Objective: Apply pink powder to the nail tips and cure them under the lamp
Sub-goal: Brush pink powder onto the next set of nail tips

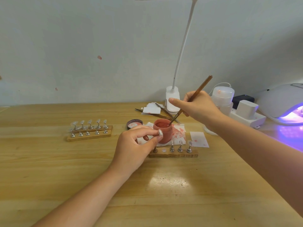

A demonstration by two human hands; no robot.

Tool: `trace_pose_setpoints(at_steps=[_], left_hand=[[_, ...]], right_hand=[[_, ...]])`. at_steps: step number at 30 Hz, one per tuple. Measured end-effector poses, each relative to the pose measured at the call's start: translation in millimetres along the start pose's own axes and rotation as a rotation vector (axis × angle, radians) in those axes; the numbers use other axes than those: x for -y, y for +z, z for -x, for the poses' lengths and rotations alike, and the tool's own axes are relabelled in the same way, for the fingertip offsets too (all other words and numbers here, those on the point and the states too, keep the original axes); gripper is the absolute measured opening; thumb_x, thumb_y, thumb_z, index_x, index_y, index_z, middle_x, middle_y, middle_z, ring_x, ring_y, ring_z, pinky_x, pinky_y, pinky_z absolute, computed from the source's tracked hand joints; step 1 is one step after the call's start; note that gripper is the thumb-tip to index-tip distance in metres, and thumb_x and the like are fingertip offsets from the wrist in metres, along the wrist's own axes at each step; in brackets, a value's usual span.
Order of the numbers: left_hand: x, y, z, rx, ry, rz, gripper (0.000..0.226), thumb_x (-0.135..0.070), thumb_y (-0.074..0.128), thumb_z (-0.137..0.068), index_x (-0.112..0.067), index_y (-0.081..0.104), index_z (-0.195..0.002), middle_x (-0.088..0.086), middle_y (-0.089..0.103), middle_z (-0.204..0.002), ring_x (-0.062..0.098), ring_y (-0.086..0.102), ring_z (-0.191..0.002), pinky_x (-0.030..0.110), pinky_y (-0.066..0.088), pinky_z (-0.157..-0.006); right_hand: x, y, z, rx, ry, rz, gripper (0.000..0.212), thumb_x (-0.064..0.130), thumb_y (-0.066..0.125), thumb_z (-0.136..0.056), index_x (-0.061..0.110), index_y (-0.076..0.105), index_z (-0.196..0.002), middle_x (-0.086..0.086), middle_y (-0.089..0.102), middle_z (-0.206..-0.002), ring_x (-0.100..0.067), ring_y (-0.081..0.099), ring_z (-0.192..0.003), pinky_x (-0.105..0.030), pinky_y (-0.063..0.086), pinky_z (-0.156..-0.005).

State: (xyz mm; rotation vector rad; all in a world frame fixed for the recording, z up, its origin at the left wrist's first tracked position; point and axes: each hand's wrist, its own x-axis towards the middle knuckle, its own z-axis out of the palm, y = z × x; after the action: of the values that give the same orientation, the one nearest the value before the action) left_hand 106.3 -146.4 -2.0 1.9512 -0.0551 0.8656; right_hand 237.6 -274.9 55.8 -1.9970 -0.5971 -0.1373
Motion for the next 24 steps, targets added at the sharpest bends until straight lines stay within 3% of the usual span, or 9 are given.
trace_pose_setpoints(at_steps=[7,11,15,18,21,24], left_hand=[[-0.4,-1.1,0.5,-0.005,-0.027,-0.010,0.032,-0.002,0.073,-0.071,-0.033,0.067,-0.070,-0.020,0.065,-0.069,-0.002,0.056,-0.073,0.005,0.037,-0.059],[0.4,-1.3,1.3,-0.010,-0.042,-0.009,0.034,-0.001,0.073,-0.071,-0.035,0.067,-0.071,-0.026,0.065,-0.069,0.003,0.057,-0.078,0.006,0.039,-0.062],[-0.1,-1.0,1.2,-0.003,-0.029,0.000,0.034,-0.002,0.072,-0.072,-0.035,0.067,-0.072,-0.026,0.065,-0.070,-0.004,0.053,-0.070,0.006,0.036,-0.056],[-0.5,-0.1,1.5,-0.022,-0.004,0.001,0.030,-0.006,0.073,-0.072,-0.036,0.067,-0.073,-0.018,0.065,-0.073,-0.001,0.052,-0.068,0.009,0.035,-0.052],[-2.1,0.1,1.6,-0.011,0.009,0.012,0.017,-0.018,0.070,-0.071,-0.034,0.067,-0.075,-0.014,0.065,-0.078,0.002,0.052,-0.069,0.010,0.034,-0.052],[-0.4,-0.1,1.3,-0.013,0.003,0.005,0.020,-0.013,0.070,-0.072,-0.033,0.067,-0.075,-0.013,0.065,-0.078,-0.001,0.051,-0.066,0.009,0.033,-0.051]], right_hand=[[-3.0,-12.1,4.2,-0.121,-0.008,-0.064,0.042,0.038,0.065,-0.082,0.013,0.049,-0.053,0.005,0.050,-0.040,-0.002,0.046,-0.042,-0.022,0.038,-0.056],[-2.6,-11.9,25.0,-0.125,-0.050,-0.285,0.039,0.039,0.059,-0.087,0.010,0.050,-0.064,-0.001,0.058,-0.043,-0.003,0.044,-0.037,-0.018,0.038,-0.049],[-12.6,1.1,62.8,-0.112,-0.228,-0.462,0.033,0.038,0.048,-0.086,0.009,0.059,-0.074,-0.004,0.067,-0.060,-0.007,0.053,-0.044,-0.014,0.042,-0.047],[-23.9,8.5,81.3,-0.094,-0.362,-0.389,0.030,0.034,0.047,-0.094,0.016,0.066,-0.079,0.001,0.069,-0.073,-0.006,0.056,-0.058,-0.015,0.043,-0.054],[-25.5,11.3,89.1,-0.089,-0.449,-0.393,0.039,0.032,0.038,-0.094,0.016,0.065,-0.072,-0.001,0.066,-0.069,-0.007,0.055,-0.058,-0.018,0.042,-0.055],[-21.0,15.8,94.4,-0.085,-0.568,-0.384,0.044,0.026,0.030,-0.095,0.013,0.064,-0.071,0.009,0.064,-0.065,-0.003,0.060,-0.064,-0.016,0.044,-0.060]])
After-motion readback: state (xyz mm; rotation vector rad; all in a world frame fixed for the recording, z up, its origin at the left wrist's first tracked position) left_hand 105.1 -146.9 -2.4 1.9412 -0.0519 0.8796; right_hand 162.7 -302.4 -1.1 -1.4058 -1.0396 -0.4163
